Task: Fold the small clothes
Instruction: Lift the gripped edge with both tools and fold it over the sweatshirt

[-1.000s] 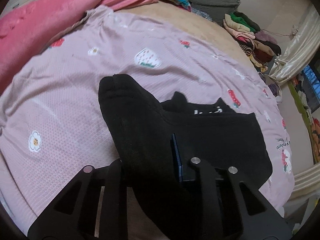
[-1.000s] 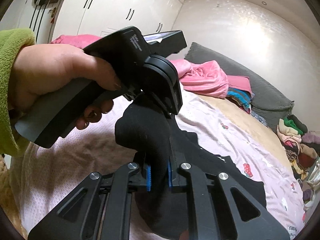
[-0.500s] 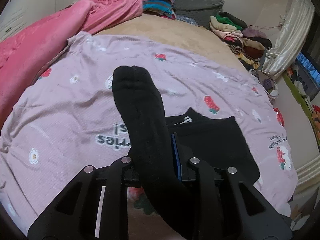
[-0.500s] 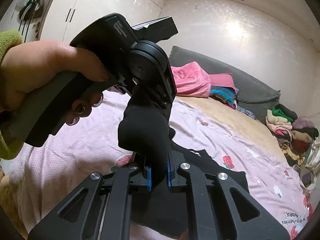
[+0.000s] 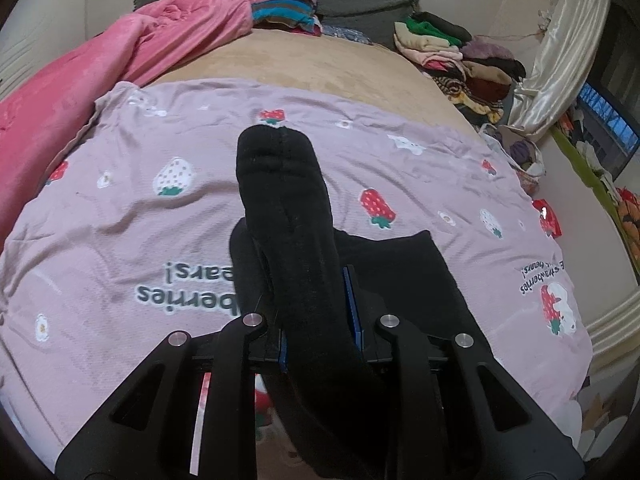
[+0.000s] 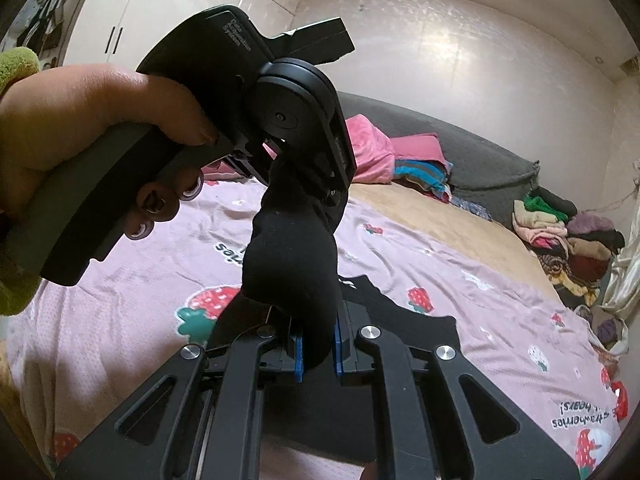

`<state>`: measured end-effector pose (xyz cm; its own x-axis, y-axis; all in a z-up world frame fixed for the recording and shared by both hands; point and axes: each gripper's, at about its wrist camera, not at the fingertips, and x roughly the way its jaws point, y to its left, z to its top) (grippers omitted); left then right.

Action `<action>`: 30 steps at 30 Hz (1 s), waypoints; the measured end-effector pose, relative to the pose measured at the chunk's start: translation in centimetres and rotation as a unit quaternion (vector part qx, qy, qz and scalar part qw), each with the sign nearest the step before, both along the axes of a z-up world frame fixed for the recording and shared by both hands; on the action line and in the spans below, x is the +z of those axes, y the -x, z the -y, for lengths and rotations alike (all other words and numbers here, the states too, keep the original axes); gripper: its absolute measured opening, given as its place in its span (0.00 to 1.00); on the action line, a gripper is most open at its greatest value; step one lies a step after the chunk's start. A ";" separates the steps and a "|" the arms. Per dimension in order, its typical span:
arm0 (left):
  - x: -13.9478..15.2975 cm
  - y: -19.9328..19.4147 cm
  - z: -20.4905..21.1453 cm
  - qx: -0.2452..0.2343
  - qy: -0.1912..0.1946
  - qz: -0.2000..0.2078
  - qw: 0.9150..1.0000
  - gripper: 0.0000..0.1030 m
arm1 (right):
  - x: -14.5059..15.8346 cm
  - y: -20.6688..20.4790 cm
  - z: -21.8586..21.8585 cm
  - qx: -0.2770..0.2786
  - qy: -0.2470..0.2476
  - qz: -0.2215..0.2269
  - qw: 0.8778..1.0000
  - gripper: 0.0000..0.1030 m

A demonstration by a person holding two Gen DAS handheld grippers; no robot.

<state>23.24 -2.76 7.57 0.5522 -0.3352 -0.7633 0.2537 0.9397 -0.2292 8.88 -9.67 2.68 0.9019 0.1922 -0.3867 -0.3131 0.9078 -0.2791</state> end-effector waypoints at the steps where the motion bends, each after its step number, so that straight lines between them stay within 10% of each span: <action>1: -0.1 -0.1 0.4 -0.002 -0.001 -0.001 1.000 0.13 | 0.0 0.0 0.4 -0.003 -0.001 -0.001 1.000 0.09; 30: -2.5 -1.2 8.4 -0.042 -0.027 -0.030 0.998 0.13 | -1.8 -1.1 7.6 -0.050 -0.036 -0.030 0.998 0.09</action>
<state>24.47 -11.18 5.07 0.4769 -0.3362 -0.8121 0.3196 0.9270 -0.1961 9.97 -17.25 0.88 0.8935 0.1323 -0.4292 -0.2351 0.9520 -0.1961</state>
